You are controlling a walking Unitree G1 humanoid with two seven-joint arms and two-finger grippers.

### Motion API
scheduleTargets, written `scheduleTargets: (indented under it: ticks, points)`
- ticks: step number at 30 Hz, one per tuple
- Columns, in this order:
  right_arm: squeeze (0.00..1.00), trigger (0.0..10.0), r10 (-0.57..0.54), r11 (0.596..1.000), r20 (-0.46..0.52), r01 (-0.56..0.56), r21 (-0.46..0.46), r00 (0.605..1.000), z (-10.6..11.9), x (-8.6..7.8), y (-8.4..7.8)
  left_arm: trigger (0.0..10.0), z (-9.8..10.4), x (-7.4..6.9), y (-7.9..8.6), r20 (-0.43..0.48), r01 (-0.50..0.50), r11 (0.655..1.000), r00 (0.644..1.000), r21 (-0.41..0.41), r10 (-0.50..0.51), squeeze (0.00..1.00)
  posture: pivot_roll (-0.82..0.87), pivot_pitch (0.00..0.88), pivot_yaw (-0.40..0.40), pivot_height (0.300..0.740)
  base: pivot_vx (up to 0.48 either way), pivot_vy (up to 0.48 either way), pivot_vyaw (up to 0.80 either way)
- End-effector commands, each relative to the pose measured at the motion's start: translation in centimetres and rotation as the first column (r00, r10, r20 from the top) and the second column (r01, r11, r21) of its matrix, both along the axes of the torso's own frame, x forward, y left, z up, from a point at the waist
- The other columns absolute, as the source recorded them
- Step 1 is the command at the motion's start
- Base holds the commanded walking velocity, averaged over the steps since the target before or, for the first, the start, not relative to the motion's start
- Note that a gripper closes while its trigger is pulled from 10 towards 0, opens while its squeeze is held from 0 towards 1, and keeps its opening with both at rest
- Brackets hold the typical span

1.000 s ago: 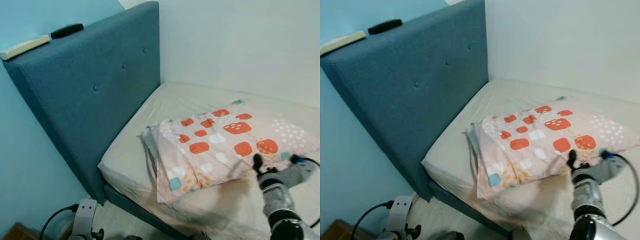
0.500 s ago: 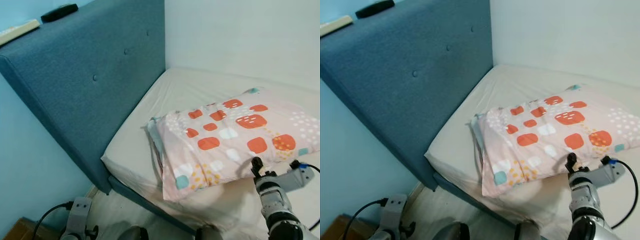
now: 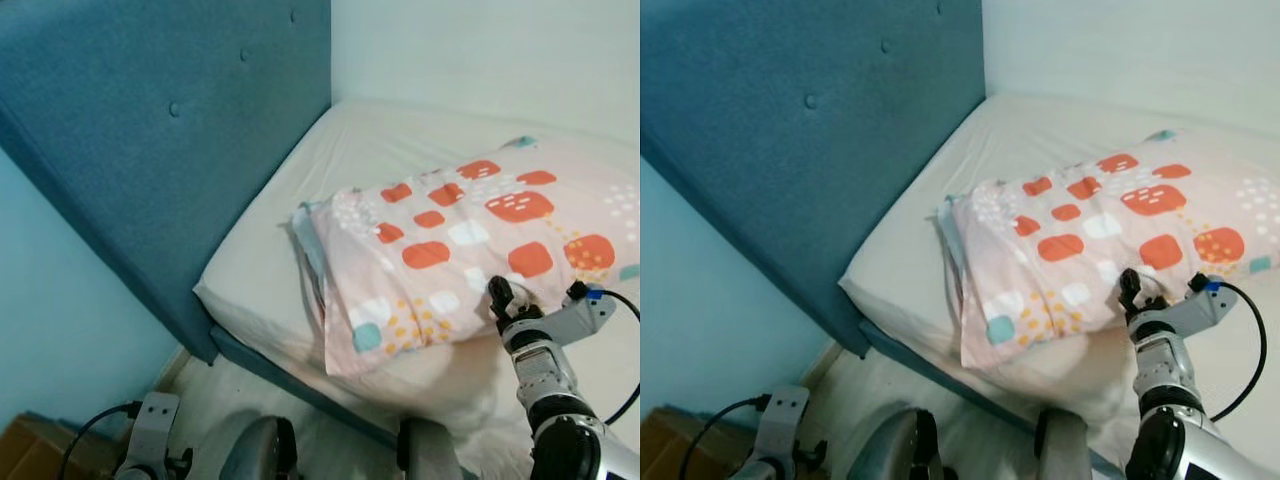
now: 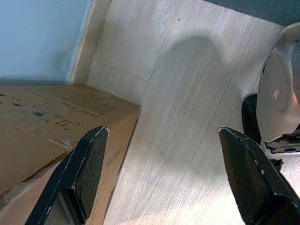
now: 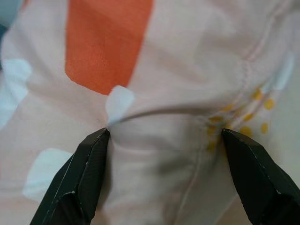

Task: Clean up the room

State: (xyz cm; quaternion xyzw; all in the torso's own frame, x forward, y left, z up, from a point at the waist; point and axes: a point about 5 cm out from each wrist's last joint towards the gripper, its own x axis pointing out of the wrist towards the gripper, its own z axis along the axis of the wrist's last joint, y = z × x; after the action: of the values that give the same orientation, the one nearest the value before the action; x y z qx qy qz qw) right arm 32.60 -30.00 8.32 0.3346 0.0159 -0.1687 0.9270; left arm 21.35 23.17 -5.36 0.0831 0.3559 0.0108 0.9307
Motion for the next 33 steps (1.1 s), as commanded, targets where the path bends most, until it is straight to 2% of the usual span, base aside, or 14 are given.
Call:
scheduleTargets:
  ticks: [1, 9, 12, 14, 17, 24, 28, 30, 33]
  points:
    - [0.00, 10.0, -0.025, 1.000, -0.031, 0.025, 0.016, 0.999, -1.0, -0.9, -0.5, 10.0, -0.2, -0.8, 1.0, -0.017, 0.000, 1.000, 1.000, 0.019, 0.000, 0.00, 0.07, 0.287, 0.093, 0.571, 0.000, 0.000, 0.00]
    - [0.00, 10.0, -0.068, 0.997, 0.016, 0.068, 0.028, 0.998, -0.7, -1.3, -1.4, 10.0, -0.2, -1.2, 1.4, -0.014, 0.016, 0.999, 1.000, 0.029, -0.015, 0.00, 0.10, 0.306, 0.100, 0.571, 0.000, 0.000, 0.00]
    - [0.00, 10.0, -0.074, 0.996, 0.115, 0.068, 0.053, 0.991, 0.3, -1.2, -2.0, 10.0, -0.4, -2.1, 1.9, -0.019, 0.020, 0.999, 1.000, 0.032, -0.019, 0.00, 0.12, 0.321, 0.104, 0.571, 0.000, 0.000, 0.00]
    - [0.00, 10.0, -0.033, 0.998, 0.191, 0.020, 0.067, 0.981, 1.1, -0.8, -1.9, 10.0, -0.5, -2.6, 2.1, -0.021, 0.022, 0.999, 1.000, 0.034, -0.021, 0.00, 0.14, 0.330, 0.107, 0.571, 0.000, 0.000, 0.00]
    - [0.00, 10.0, 0.020, 0.996, 0.255, -0.041, 0.078, 0.967, 1.8, -0.3, -1.4, 10.0, -0.6, -3.2, 2.5, -0.021, 0.025, 0.999, 0.999, 0.037, -0.025, 0.00, 0.15, 0.344, 0.116, 0.571, 0.000, 0.000, 0.00]
    - [0.00, 10.0, 0.045, 0.994, 0.295, -0.073, 0.085, 0.955, 2.2, 0.0, -1.0, 10.0, -0.6, -3.5, 2.7, -0.015, 0.034, 0.999, 0.999, 0.040, -0.034, 0.00, 0.18, 0.364, 0.124, 0.571, 0.000, 0.000, 0.00]
    - [0.00, 10.0, 0.012, 0.991, 0.304, -0.053, 0.126, 0.953, 2.4, 0.3, -0.9, 10.0, -0.3, -3.4, 3.0, 0.009, 0.051, 0.998, 0.999, 0.041, -0.051, 0.00, 0.19, 0.386, 0.131, 0.571, 0.000, 0.000, 0.00]
    - [0.00, 10.0, 0.018, 0.985, 0.360, -0.079, 0.155, 0.933, 3.8, 1.5, -0.1, 10.0, -0.2, -3.7, 3.1, 0.021, 0.062, 0.997, 0.998, 0.042, -0.063, 0.00, 0.20, 0.399, 0.134, 0.571, 0.000, 0.000, 0.00]
    - [0.00, 10.0, 0.026, 0.983, 0.386, -0.094, 0.159, 0.922, 4.6, 2.1, 0.2, 10.0, -0.2, -3.9, 3.2, 0.025, 0.066, 0.997, 0.997, 0.043, -0.067, 0.00, 0.21, 0.403, 0.135, 0.571, 0.000, 0.000, 0.00]
